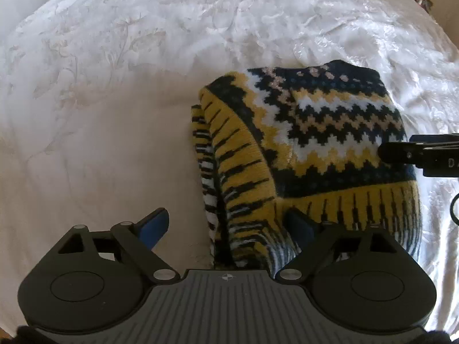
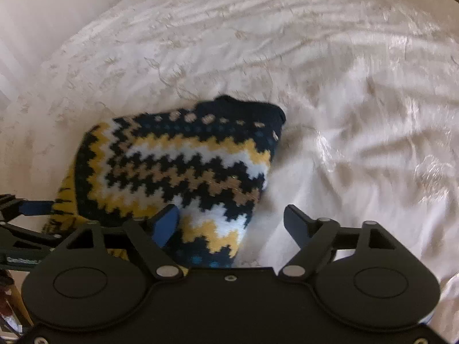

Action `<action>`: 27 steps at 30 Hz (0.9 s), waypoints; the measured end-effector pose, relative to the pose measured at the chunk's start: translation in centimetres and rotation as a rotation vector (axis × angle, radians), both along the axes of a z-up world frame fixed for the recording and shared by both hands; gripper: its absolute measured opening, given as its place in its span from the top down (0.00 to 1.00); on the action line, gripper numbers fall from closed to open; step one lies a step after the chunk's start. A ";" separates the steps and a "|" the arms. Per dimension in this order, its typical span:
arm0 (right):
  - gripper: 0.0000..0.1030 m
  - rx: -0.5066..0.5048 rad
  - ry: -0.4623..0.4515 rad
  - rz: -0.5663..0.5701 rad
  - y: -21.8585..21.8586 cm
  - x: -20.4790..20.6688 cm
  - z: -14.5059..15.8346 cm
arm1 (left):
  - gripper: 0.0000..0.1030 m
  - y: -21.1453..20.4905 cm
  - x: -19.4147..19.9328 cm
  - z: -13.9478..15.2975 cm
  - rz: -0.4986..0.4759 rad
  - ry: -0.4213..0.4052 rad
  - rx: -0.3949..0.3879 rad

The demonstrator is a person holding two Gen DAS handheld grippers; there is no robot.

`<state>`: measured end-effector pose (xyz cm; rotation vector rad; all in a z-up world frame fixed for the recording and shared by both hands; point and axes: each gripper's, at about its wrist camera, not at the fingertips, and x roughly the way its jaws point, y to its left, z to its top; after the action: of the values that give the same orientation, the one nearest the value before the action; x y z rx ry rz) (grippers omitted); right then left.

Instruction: Fold small clothes

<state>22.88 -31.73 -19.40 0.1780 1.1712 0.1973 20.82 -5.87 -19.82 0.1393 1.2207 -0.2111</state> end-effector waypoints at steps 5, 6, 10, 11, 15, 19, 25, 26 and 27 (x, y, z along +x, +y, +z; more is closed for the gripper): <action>0.07 0.002 0.045 -0.022 -0.7 0.6 -1.9 | 0.06 0.3 0.3 -0.7 0.008 0.018 -0.008; 0.07 0.009 0.051 -0.029 -0.9 0.6 -2.1 | 0.06 0.4 0.4 -0.8 0.010 0.022 -0.013; 0.07 0.022 0.025 -0.030 -0.9 0.3 -1.1 | 0.07 0.8 0.2 -0.4 0.019 0.018 -0.030; 0.07 0.021 0.005 -0.023 -0.9 -0.1 -0.5 | 0.08 0.9 0.0 0.0 0.022 0.010 -0.031; 0.07 0.050 -0.071 -0.012 -1.2 -2.3 2.1 | 0.08 1.3 -2.0 2.1 0.014 -0.043 -0.034; 0.07 0.056 -0.088 0.026 -0.5 -4.7 2.9 | 0.08 2.1 -3.5 1.9 0.032 -0.040 -0.025; 0.07 -0.018 0.020 0.094 1.2 -7.5 -0.5 | 0.07 3.8 -3.8 -1.1 0.088 0.023 -0.006; 0.07 -0.027 0.042 0.097 1.2 -7.9 -1.1 | 0.06 4.0 -3.9 -1.4 0.094 0.026 -0.009; 0.07 -0.031 0.053 0.095 1.1 -8.4 -1.5 | 0.06 4.2 -3.9 -1.5 0.096 0.029 -0.010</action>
<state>14.51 -30.62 -20.87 0.1010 1.2363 0.2597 16.88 -1.71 -21.32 0.0690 1.2518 -0.1363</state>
